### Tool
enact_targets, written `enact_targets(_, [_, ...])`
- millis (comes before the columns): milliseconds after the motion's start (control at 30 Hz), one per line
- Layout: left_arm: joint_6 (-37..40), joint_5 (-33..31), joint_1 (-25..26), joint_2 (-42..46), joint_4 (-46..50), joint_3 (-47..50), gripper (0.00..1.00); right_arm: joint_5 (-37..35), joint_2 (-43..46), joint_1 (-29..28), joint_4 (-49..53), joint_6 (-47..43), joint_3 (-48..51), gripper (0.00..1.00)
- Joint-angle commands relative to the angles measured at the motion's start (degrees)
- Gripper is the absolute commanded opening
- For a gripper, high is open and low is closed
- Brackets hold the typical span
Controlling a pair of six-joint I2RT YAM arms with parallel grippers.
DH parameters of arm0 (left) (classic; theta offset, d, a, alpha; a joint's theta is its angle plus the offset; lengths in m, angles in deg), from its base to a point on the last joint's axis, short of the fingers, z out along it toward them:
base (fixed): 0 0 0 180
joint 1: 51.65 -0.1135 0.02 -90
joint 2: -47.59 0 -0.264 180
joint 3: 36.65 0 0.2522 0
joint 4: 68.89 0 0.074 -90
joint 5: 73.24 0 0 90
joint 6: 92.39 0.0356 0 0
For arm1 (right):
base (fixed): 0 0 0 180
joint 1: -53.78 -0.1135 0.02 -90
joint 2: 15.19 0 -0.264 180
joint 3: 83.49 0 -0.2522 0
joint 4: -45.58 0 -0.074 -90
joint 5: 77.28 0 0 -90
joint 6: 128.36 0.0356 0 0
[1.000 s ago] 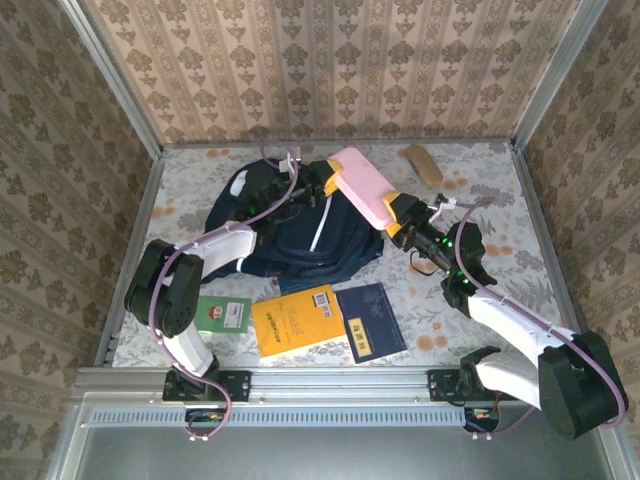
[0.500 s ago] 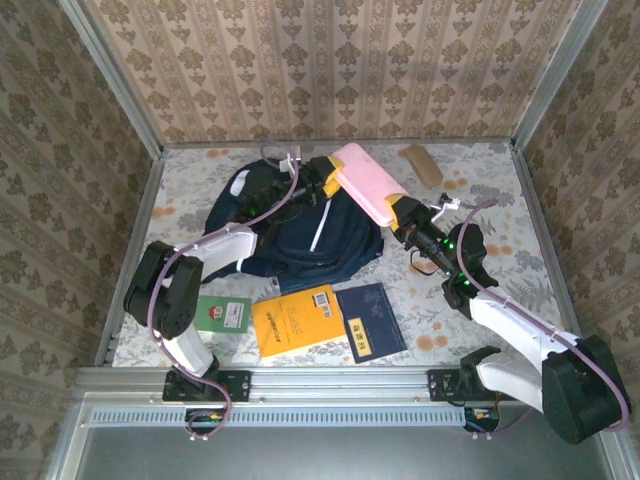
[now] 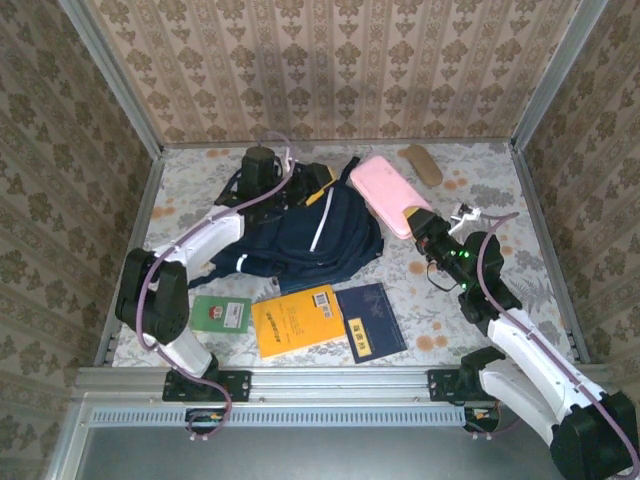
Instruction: Pack books, pencil case, and school supplies into a backpack
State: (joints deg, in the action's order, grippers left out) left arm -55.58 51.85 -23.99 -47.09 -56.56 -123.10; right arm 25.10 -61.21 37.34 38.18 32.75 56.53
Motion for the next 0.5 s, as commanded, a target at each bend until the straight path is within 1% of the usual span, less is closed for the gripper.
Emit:
enact_targets(0, [17.93, -2.9, 0.07, -3.23, 19.61, -6.56, 0.69, -0.51, 1.66, 0.56, 3.25, -4.09, 1.63, 0.36])
enact_targets(200, [22.77, -3.8, 0.51, -10.95, 26.08, -13.23, 0.63, 0.18, 3.18, 1.1, 4.01, -5.05, 3.13, 0.36])
enact_targets(300, [24.47, -4.74, 1.45, -13.99, 28.99, -15.78, 0.62, 0.79, 3.81, 1.55, 4.6, -5.44, 3.57, 0.36])
enact_targets(467, [25.5, -5.74, 2.74, -16.61, 30.19, -16.67, 0.6, 1.83, 4.32, 2.76, 4.6, -5.23, 4.67, 0.37])
